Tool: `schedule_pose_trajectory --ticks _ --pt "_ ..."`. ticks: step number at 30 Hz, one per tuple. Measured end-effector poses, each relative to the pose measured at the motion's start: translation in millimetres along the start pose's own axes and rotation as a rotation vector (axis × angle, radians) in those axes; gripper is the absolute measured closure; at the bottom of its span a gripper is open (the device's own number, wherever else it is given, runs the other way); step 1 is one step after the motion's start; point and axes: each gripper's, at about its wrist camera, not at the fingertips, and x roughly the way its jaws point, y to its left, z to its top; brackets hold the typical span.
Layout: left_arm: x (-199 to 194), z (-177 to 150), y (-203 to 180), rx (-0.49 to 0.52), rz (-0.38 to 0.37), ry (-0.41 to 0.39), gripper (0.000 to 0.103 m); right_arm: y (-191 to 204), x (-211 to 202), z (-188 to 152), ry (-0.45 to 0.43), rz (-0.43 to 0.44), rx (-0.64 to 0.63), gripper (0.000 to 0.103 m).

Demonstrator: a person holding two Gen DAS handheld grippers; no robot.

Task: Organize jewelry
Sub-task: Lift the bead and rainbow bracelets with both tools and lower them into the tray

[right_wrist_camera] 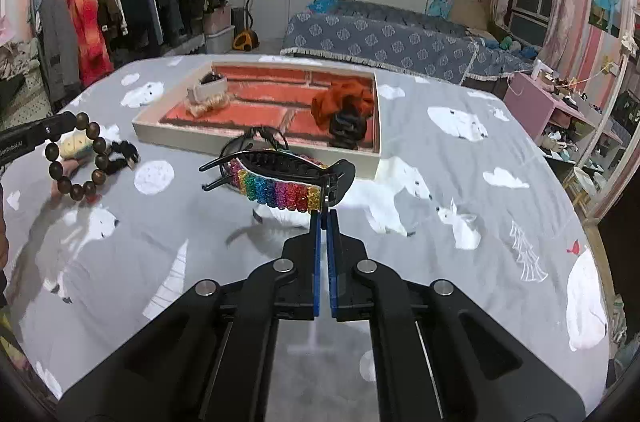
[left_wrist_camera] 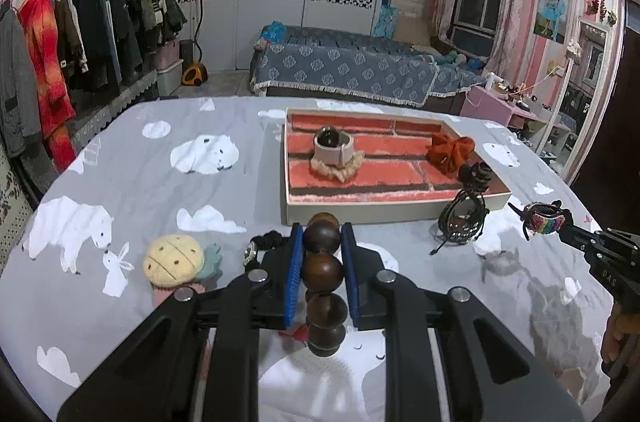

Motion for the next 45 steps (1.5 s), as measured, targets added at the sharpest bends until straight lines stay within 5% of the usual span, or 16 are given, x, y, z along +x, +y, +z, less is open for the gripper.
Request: schedule_pose_trajectory --ticks 12,28,34,40,45 --pt "4.9 48.1 -8.8 0.045 0.002 -0.059 0.083 -4.3 1.0 41.1 -0.063 0.009 0.016 0.099" --pt "62.8 98.3 -16.1 0.086 0.021 -0.087 0.083 -12.8 45.9 125.2 -0.127 0.012 0.048 0.099" --pt "94.8 112.3 -11.2 0.087 0.041 -0.061 0.083 -17.4 75.8 149.3 -0.104 -0.005 0.058 0.099" --pt "141.8 134.2 -3.4 0.059 -0.037 -0.008 0.083 -19.6 112.2 170.4 -0.057 0.008 0.057 0.099" --pt "178.6 143.6 -5.4 0.085 -0.005 0.019 0.083 -18.2 162.0 181.3 0.012 0.005 0.056 0.099"
